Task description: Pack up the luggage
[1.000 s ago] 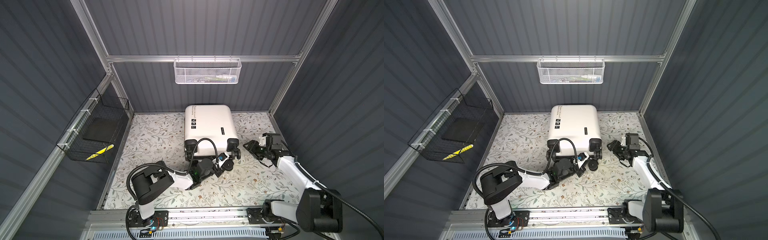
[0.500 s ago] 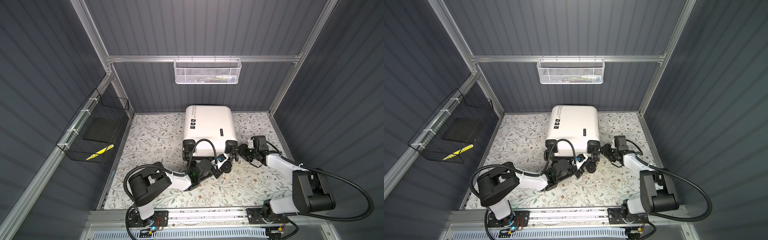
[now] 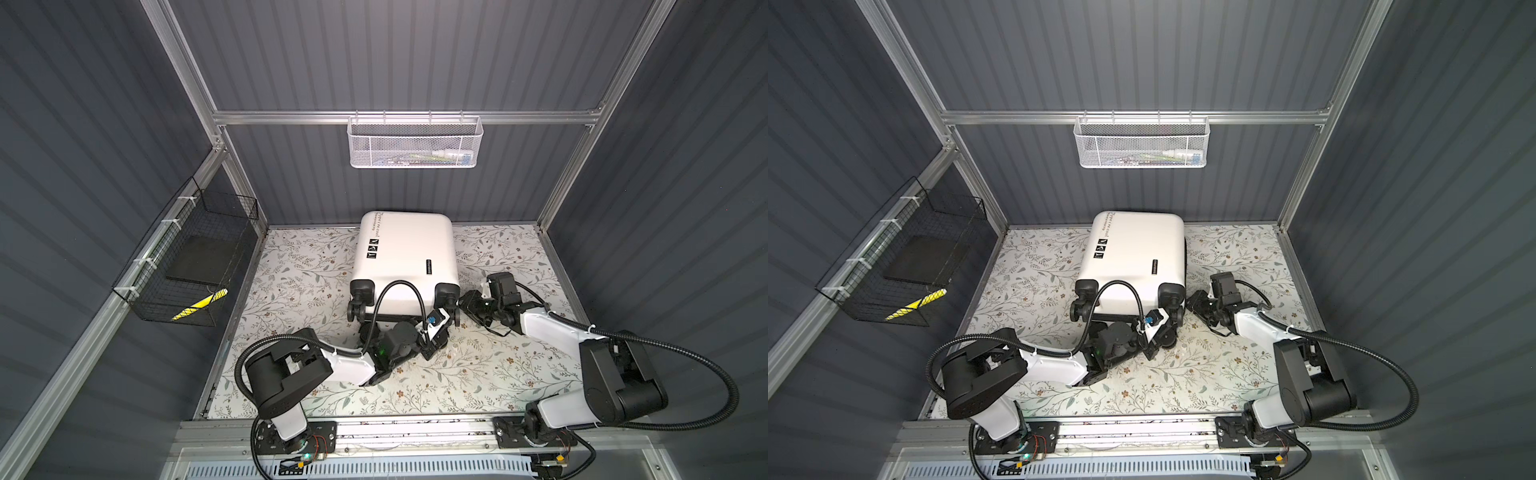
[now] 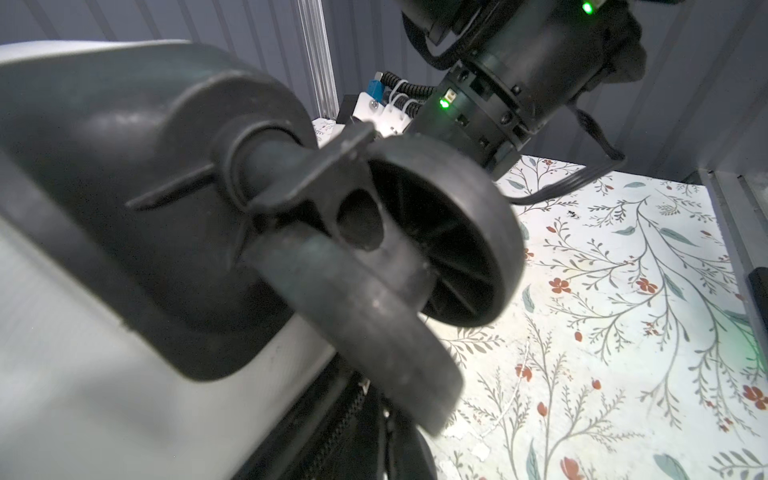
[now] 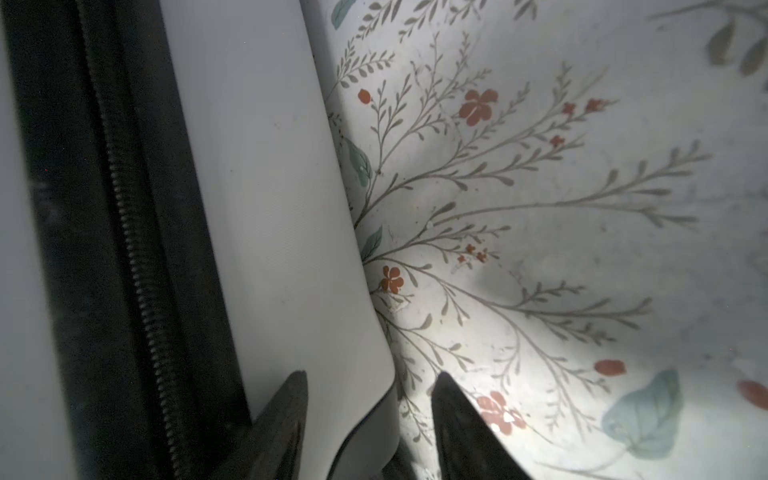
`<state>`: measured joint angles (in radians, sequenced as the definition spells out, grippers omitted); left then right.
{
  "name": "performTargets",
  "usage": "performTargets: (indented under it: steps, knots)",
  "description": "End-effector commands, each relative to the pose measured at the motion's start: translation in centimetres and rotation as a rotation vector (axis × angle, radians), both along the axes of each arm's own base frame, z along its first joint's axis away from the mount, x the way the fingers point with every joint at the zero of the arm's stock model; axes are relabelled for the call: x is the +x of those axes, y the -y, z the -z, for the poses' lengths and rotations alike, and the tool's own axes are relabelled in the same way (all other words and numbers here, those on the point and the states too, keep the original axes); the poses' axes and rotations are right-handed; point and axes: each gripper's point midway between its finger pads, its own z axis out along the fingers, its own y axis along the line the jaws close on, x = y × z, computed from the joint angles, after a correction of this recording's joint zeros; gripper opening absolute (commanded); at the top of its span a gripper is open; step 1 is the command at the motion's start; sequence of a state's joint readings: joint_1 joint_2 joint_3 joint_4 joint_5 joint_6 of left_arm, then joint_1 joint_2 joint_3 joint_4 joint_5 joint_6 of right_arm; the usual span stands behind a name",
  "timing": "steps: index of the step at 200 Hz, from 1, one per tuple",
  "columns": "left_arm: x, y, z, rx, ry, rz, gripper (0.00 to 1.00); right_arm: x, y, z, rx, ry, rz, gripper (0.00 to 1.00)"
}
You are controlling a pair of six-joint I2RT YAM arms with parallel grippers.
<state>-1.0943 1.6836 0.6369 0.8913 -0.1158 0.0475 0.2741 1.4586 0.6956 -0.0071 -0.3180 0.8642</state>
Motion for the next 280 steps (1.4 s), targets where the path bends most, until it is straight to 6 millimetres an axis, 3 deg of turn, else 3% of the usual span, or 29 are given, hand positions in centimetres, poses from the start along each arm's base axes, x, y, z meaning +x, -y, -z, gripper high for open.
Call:
performTargets:
  steps: [1, 24, 70, 126, 158, 183, 216, 219, 224, 227, 280]
  knots:
    - [-2.7, 1.0, 0.2, -0.004, -0.036, 0.098, 0.00, -0.8, -4.6, -1.3, 0.103, 0.024, -0.137, 0.51]
    - [-2.6, 0.9, 0.5, -0.004, -0.040, 0.092, 0.00, -1.1, -5.4, -1.2, 0.098, 0.017, -0.157, 0.51]
    - [-2.5, -0.5, 0.6, 0.000, -0.040, 0.051, 0.00, -1.4, -5.0, -0.5, 0.069, 0.000, -0.154, 0.53]
    - [-2.9, -3.6, 0.0, 0.027, -0.047, -0.006, 0.32, -1.1, -4.7, -1.4, 0.040, 0.014, -0.152, 0.60]
    - [-3.7, -5.4, -0.4, 0.062, -0.057, -0.013, 0.40, -1.1, -4.3, -1.6, 0.018, 0.023, -0.152, 0.62]
    - [-3.9, -7.0, -1.9, 0.074, -0.062, -0.042, 0.47, -1.4, -3.9, -1.7, -0.003, 0.028, -0.157, 0.65]
    - [-3.8, -9.4, -5.3, 0.038, -0.045, -0.109, 0.63, -1.8, -2.8, -2.2, -0.051, 0.051, -0.147, 0.71]
    - [-3.7, -9.6, -5.6, 0.036, -0.046, -0.120, 0.68, -1.8, -2.7, -2.3, -0.056, 0.056, -0.148, 0.72]
    - [-3.6, -10.0, -6.1, 0.028, -0.046, -0.135, 0.95, -1.9, -2.5, -2.5, -0.065, 0.060, -0.151, 0.74]
    - [-3.5, -10.2, -6.4, 0.025, -0.045, -0.144, 0.99, -2.0, -2.4, -2.6, -0.072, 0.064, -0.152, 0.74]
    - [-1.9, -12.9, -10.9, 0.010, -0.033, -0.307, 1.00, -3.1, 0.4, -4.9, -0.205, 0.137, -0.160, 0.99]
